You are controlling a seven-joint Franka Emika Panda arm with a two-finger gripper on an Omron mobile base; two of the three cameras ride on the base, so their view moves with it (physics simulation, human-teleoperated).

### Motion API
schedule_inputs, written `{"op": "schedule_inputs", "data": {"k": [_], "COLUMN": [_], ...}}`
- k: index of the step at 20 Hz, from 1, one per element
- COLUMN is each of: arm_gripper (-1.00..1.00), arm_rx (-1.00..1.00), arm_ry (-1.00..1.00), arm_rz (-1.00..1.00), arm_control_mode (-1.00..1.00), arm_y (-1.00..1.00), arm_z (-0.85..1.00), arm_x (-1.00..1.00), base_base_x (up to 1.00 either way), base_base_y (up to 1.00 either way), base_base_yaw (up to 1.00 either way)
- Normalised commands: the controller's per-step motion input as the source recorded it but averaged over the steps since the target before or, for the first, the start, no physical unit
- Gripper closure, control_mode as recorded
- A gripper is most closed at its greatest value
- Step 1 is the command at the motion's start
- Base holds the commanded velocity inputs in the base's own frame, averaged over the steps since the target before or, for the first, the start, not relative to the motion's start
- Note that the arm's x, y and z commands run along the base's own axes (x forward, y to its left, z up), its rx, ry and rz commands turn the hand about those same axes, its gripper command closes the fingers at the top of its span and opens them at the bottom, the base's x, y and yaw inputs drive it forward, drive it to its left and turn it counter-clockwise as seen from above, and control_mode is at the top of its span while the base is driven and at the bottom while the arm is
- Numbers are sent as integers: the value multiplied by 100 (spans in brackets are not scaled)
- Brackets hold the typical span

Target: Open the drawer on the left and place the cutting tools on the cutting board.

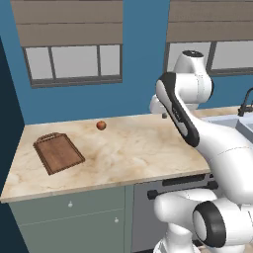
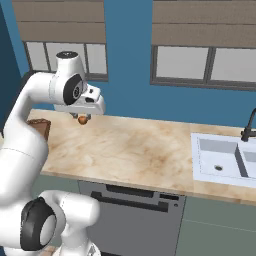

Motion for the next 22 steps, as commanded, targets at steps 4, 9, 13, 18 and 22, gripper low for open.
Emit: {"op": "schedule_inputs", "data": {"k": [4, 9, 13, 18, 22], "arm_gripper": [-100, -100, -100, -100, -100], "arm_rx": [-9, -25, -20, -11, -4], "arm_ry": [0, -1, 0, 0, -4], "arm_rz": [1, 4, 12, 19, 21], "arm_control_mode": [-100, -100, -100, -100, -100], "arm_y": [10, 41, 70, 95, 100], "arm_z": [-24, -56, -47, -27, -20], "arm_x": [-16, -20, -37, -19, -9], "base_base_x": [0, 0, 0, 0, 0], "base_base_y": [0, 0, 0, 0, 0], "base_base_yaw": [0, 0, 0, 0, 0]}}
